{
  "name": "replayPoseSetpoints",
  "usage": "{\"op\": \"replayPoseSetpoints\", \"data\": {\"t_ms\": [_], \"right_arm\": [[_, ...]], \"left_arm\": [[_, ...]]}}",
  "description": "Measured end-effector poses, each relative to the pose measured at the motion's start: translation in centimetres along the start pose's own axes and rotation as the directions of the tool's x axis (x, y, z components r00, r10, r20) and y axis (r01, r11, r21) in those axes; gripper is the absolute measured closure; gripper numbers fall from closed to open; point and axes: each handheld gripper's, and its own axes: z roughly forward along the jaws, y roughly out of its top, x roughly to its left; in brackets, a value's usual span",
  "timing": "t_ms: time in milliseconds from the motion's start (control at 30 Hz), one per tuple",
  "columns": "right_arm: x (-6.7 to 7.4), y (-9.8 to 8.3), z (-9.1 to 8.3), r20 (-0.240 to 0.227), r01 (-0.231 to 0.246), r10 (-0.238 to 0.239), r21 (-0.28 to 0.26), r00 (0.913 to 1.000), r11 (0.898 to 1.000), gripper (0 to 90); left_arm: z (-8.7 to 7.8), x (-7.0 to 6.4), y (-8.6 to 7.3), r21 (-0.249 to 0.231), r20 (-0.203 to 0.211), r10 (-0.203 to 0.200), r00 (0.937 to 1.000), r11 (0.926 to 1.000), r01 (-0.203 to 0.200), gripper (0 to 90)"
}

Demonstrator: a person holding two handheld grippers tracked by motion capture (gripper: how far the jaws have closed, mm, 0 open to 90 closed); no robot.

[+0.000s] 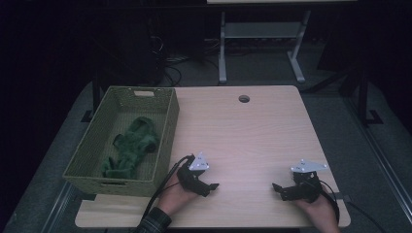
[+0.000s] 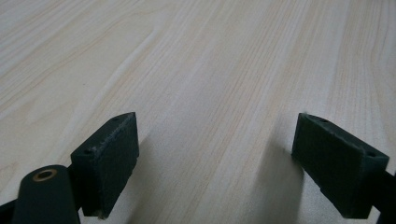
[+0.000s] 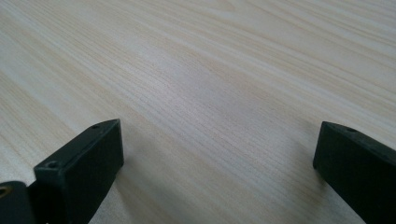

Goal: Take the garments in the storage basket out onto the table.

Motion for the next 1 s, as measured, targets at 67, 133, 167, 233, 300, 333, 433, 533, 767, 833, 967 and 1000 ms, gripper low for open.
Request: {"op": "replayPoseSetpoints", "data": {"t_ms": [67,133,167,233,300,333,433,533,767,833,967,1000], "right_arm": [[0.00,0.00,0.00,0.000,0.000,0.000,0.000,1.0000,1.000,1.3],[0.00,0.00,0.00,0.000,0.000,0.000,0.000,1.0000,1.000,1.3],[0.00,0.00,0.00,0.000,0.000,0.000,0.000,1.0000,1.000,1.3],[0.00,0.00,0.00,0.000,0.000,0.000,0.000,1.0000,1.000,1.3],[-0.01,0.00,0.00,0.000,0.001,-0.001,0.000,1.0000,1.000,1.4],[0.00,0.00,0.00,0.000,0.000,0.000,0.000,1.0000,1.000,1.4],[-0.01,0.00,0.00,0.000,0.001,-0.001,0.000,1.0000,1.000,1.4],[-0.02,0.00,0.00,0.000,0.002,-0.002,0.000,1.0000,1.000,1.4],[-0.04,0.04,0.04,-0.001,0.004,-0.004,-0.002,1.0000,1.000,1.3],[-0.02,0.04,0.05,0.000,0.002,-0.002,-0.001,1.0000,1.000,1.4],[-0.03,0.04,0.04,0.000,0.003,-0.003,-0.001,1.0000,1.000,1.4],[-0.03,0.04,0.04,0.000,0.003,-0.003,-0.001,1.0000,1.000,1.3]], "left_arm": [[0.00,0.06,0.01,0.003,0.000,0.007,1.0000,1.0000,-0.007,14.0],[0.03,0.05,0.01,0.001,-0.001,0.006,1.0000,1.0000,-0.006,13.7],[0.04,0.05,0.01,0.002,-0.001,0.006,1.0000,1.0000,-0.006,13.5],[0.04,0.05,0.01,0.002,-0.001,0.006,1.0000,1.0000,-0.006,13.4],[0.04,0.07,0.03,0.003,-0.002,0.005,1.0000,1.0000,-0.005,13.5],[0.03,0.07,0.05,0.005,-0.004,0.002,1.0000,1.0000,-0.002,13.5],[0.02,0.11,0.05,0.005,-0.005,-0.003,1.0000,1.0000,0.004,13.7],[0.04,0.11,0.06,0.000,-0.012,-0.018,0.9998,0.9998,0.018,13.9],[-0.26,0.41,0.13,0.020,-0.033,-0.010,0.9994,0.9997,0.011,14.0],[-0.28,0.44,0.13,0.019,-0.033,-0.014,0.9993,0.9997,0.015,14.0],[-0.38,0.34,0.43,0.031,-0.034,-0.009,0.9994,0.9995,0.010,14.0],[-0.44,0.34,0.54,0.034,-0.037,-0.002,0.9993,0.9994,0.004,14.0]]}}
